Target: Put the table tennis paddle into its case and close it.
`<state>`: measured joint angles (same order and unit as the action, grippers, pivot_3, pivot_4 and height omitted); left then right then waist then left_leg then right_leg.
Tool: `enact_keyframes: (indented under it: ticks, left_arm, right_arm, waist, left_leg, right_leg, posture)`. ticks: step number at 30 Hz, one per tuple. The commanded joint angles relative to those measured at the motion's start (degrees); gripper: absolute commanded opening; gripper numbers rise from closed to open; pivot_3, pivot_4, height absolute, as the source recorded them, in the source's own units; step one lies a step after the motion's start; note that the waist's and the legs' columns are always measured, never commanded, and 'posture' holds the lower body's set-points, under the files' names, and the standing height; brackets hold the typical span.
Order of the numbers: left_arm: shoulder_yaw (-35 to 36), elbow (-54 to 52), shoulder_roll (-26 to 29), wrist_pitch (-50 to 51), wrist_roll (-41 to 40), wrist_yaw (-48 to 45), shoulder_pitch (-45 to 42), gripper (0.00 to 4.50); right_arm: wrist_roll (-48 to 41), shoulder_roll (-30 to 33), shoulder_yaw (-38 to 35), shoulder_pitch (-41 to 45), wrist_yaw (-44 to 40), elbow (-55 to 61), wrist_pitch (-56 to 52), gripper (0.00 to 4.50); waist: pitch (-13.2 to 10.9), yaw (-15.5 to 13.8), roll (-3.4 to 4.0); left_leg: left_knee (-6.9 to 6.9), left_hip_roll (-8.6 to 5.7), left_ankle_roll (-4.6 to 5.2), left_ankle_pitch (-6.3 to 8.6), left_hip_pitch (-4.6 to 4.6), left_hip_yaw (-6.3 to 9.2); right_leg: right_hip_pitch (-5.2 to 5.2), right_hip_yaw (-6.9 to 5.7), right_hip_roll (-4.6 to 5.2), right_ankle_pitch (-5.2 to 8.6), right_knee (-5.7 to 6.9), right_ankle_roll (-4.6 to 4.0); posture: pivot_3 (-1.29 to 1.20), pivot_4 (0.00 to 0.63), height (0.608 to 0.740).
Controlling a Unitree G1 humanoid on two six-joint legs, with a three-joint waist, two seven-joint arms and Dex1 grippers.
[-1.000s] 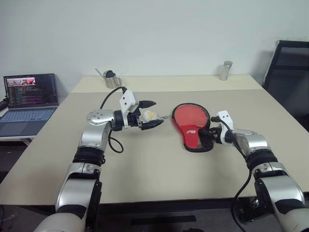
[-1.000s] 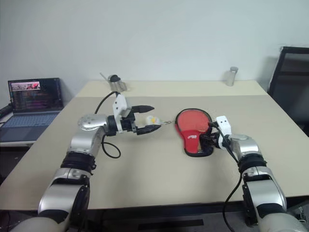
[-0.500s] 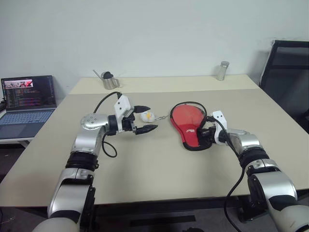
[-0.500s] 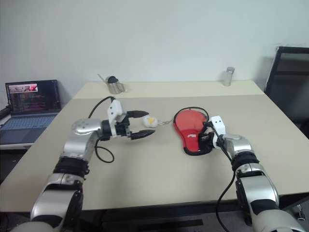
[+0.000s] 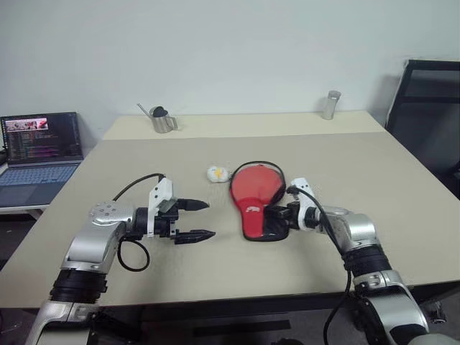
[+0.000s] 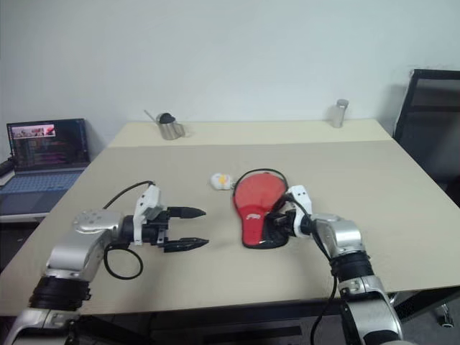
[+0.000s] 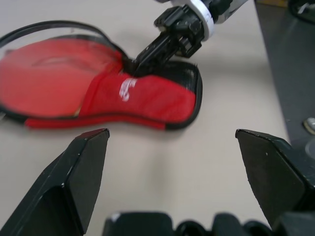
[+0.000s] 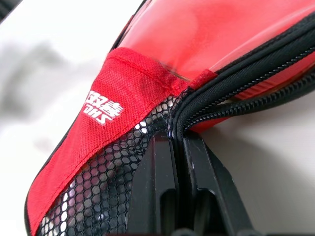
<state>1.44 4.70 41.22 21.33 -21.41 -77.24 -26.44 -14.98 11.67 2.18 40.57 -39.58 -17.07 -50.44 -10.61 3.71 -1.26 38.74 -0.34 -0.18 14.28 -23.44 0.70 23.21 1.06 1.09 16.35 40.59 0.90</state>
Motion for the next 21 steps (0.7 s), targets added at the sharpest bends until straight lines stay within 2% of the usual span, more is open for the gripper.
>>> enact_keyframes:
  ticks: [1,9,15,21]
  left_arm:
    - [0.76,-3.8,1.63,1.3,-2.25,-0.62,1.14,4.5]
    - [1.32,-7.45,3.65,2.45,-4.45,-0.72,5.35,4.5]
    - [1.51,-8.54,5.18,2.24,-5.54,-1.64,7.21,4.5]
    - [1.53,-8.78,7.1,2.89,-6.97,-2.88,7.9,4.5]
  right_arm:
    - [-2.65,-1.43,0.9,-0.8,0.45,6.19,-2.42,0.02]
    - [-6.46,-6.85,-2.48,-8.39,11.0,22.05,-15.13,0.02]
    - [-9.01,-11.52,-8.45,-13.45,19.66,35.78,-28.68,0.02]
    - [-9.89,-13.61,-11.81,-16.33,23.19,43.97,-37.1,0.02]
  waist:
    - [0.0,-0.24,0.0]
    - [0.0,-0.66,0.0]
    - [0.0,-0.84,0.0]
    - [0.0,-0.96,0.0]
  left_leg:
    - [0.0,0.0,0.0,0.0,0.0,0.0]
    - [-0.04,0.0,0.0,0.0,-0.1,0.09]
    - [-0.07,-0.01,0.0,0.01,-0.2,0.15]
    - [-0.21,-0.02,0.0,0.0,-0.27,0.18]
  right_leg:
    - [0.0,-0.01,0.0,0.0,-0.02,0.0]
    - [0.0,-0.08,0.01,0.01,-0.18,-0.01]
    - [0.02,-0.12,0.02,0.01,-0.33,-0.01]
    - [0.02,-0.16,0.02,0.0,-0.6,-0.01]
  posture:
    - [0.0,0.15,0.74]
    - [0.0,0.15,0.74]
    - [0.0,0.15,0.74]
    - [0.0,0.15,0.74]
